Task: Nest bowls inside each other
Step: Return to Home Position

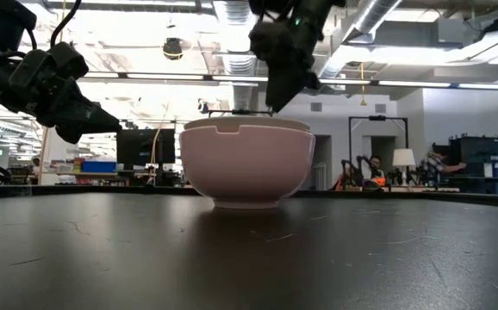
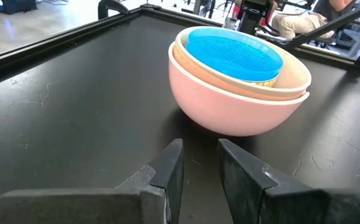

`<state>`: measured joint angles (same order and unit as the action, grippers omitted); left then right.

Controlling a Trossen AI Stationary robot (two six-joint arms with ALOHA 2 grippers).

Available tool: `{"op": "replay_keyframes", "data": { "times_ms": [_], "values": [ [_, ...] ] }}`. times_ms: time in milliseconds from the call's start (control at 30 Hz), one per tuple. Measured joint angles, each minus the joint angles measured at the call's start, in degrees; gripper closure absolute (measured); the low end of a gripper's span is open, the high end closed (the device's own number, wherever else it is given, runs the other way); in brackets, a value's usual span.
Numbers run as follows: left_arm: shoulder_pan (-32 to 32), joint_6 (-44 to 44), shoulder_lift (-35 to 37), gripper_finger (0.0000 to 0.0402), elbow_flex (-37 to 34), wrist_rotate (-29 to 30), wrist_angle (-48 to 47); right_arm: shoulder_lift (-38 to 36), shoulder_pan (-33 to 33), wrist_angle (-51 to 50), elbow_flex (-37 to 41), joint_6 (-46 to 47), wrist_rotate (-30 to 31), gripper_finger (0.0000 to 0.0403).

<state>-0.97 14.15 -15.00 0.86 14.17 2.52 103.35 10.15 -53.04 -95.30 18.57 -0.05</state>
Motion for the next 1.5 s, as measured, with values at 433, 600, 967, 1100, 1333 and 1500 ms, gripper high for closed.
{"op": "replay_keyframes", "data": {
  "times_ms": [433,600,967,1100,1333,1500],
  "values": [
    [0.0,-1.0,0.0,0.0313,0.0,1.9,0.2,-19.1,-8.7,3.8,11.4,-7.9,2.9,0.0291],
    [0.0,-1.1,0.0,0.0313,0.0,4.7,0.6,-36.4,-10.6,30.9,39.2,-8.0,3.4,0.0295],
    [0.0,-1.3,0.0,0.0313,0.0,4.2,0.5,-62.3,-8.4,62.5,78.8,-5.1,3.2,0.0295],
    [0.0,-1.3,0.0,0.0313,0.0,4.2,0.5,-70.1,-7.6,62.2,84.0,-5.1,3.0,0.0295],
    [0.0,-1.3,0.0,0.0313,0.0,4.2,0.5,-80.7,-7.7,60.1,89.5,-6.3,3.0,0.0295],
    [0.0,-1.3,0.0,0.0313,0.0,4.2,0.6,-87.2,-7.7,61.4,94.8,-7.1,6.0,0.0295]
  ]
}}
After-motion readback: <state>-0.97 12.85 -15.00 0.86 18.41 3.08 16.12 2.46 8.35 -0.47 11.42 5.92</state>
